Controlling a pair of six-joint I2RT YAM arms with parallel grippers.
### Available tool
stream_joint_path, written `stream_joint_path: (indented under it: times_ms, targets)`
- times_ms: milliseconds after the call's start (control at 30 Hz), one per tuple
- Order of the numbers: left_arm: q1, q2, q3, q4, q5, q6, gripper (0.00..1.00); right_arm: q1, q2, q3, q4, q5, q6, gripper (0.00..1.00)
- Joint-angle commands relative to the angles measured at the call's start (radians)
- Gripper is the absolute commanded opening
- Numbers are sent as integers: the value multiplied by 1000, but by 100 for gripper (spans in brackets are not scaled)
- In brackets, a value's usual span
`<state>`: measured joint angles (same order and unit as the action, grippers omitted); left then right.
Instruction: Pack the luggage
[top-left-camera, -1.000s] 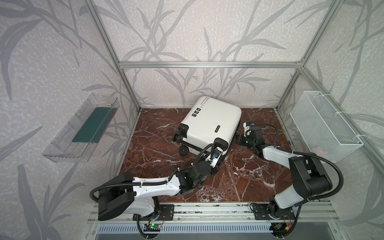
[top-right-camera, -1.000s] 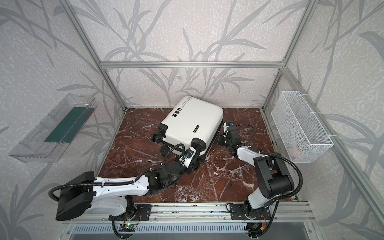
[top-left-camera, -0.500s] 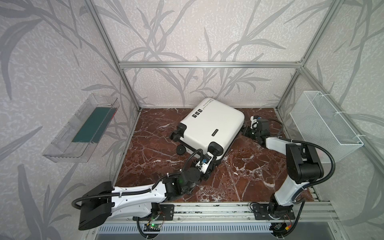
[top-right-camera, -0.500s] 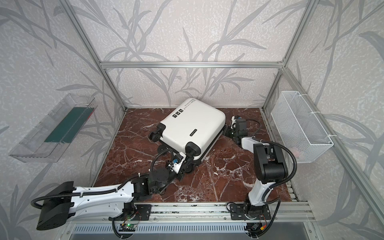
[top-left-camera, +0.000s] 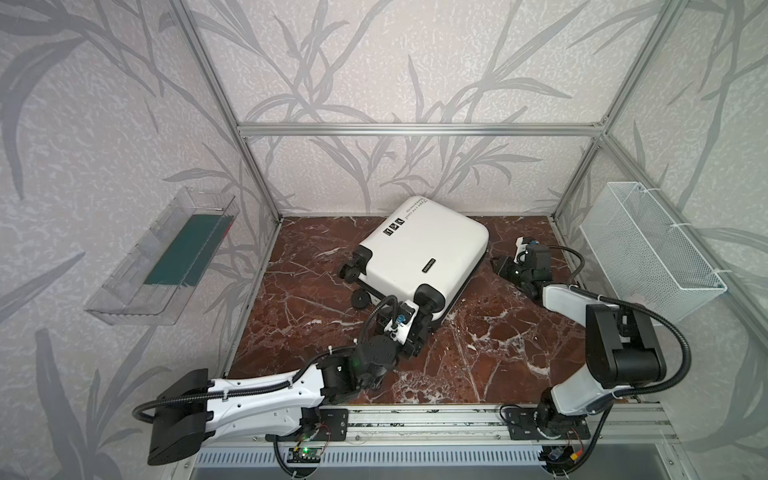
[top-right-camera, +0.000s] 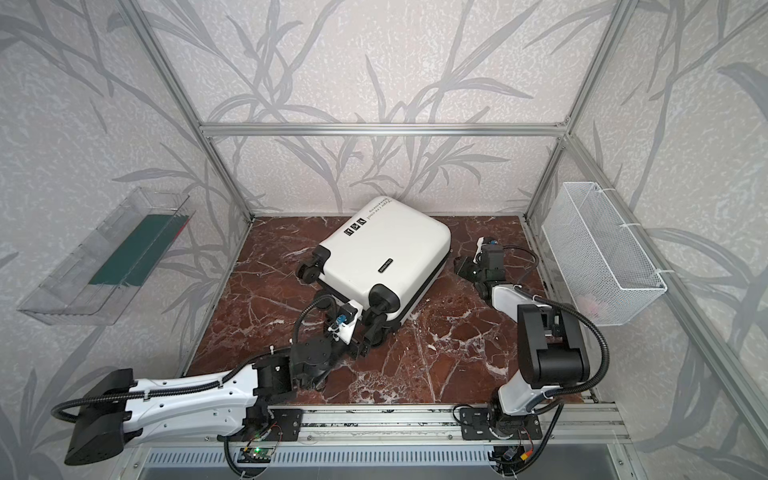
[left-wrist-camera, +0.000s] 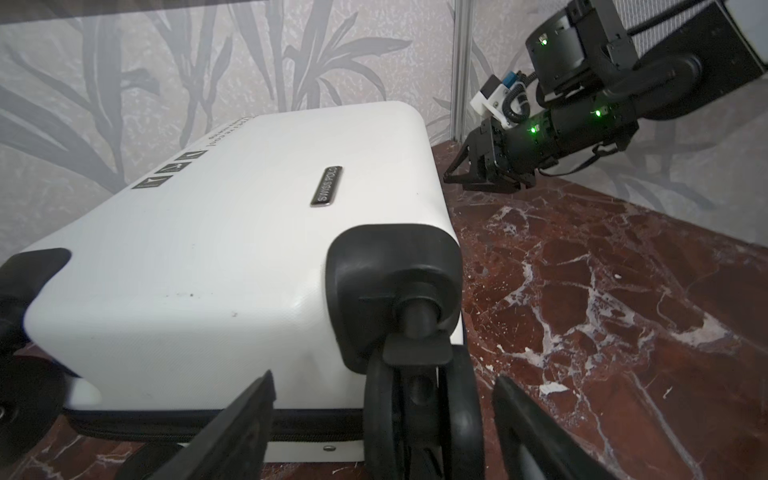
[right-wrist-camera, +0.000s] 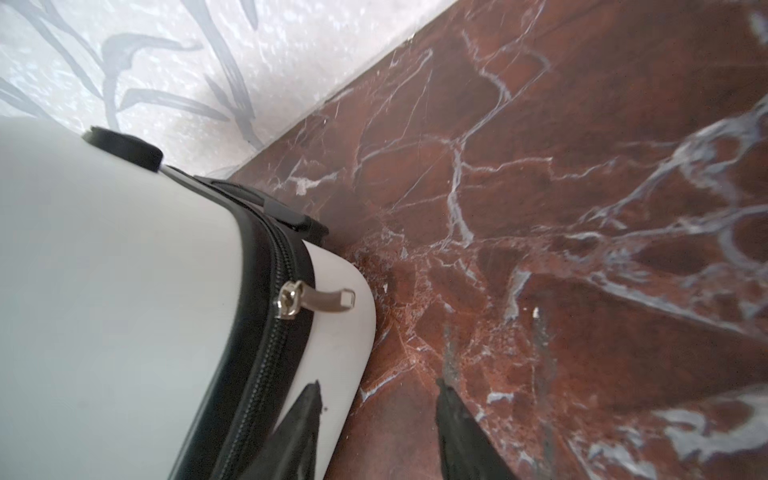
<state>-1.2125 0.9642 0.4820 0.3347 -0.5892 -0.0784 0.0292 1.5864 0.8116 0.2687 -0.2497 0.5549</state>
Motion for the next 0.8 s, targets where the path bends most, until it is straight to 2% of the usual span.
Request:
stream_joint_path:
  times_ms: [0,167,267,400,533,633,767]
  targets:
    - [3,-68,44,-100,-95,-59,89,-7,-83,22,-106,53,15,49]
    - [49,-189,82,-264,-162,-178,91,-8,-115,147,-217,18,11,60]
    - [152,-243,159,-487,-167,-349,92,-8,-87,247,-248,-44,20,67]
    - [343,-262,239,-670,-11,-495,93,-8,3,413,-285,-168,27,73]
    - [528,-195,316,-733,254,-538,94,-6,153,612,-367,-324,26,74]
    - [594,-109,362,-736,389,-549,95,-2,228,694,-406,-373,24,75]
    - [619,-10,395,-705,496,-567,99,1,283,747,-432,-416,25,75]
